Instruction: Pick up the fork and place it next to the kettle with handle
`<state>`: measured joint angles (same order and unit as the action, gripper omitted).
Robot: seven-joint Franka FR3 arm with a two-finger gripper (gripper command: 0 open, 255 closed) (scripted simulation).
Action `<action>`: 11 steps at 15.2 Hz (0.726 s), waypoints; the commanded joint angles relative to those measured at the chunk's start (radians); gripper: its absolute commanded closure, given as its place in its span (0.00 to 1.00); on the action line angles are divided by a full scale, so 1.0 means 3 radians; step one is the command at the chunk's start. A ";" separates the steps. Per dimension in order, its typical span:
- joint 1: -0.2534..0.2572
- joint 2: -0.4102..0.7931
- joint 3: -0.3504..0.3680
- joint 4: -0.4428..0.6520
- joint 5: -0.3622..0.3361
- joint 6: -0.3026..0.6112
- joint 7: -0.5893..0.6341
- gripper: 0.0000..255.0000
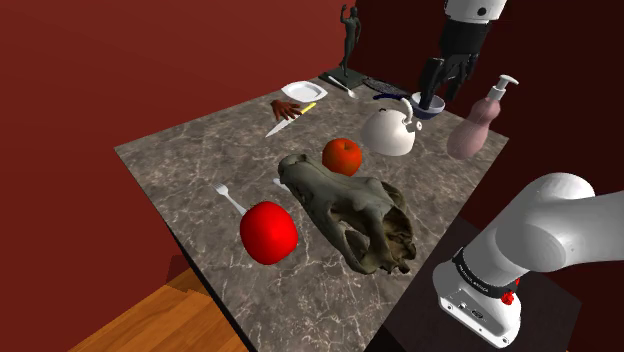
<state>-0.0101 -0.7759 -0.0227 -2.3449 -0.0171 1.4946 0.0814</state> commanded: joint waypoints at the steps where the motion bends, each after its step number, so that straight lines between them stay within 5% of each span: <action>1: 0.0000 0.0000 0.0000 0.0000 0.0000 0.0000 0.0000 0.00; 11: 0.0241 0.0725 0.0522 0.0008 0.0341 0.0689 0.0487 0.00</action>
<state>0.0550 -0.5778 0.1187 -2.3394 0.0764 1.6780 0.2132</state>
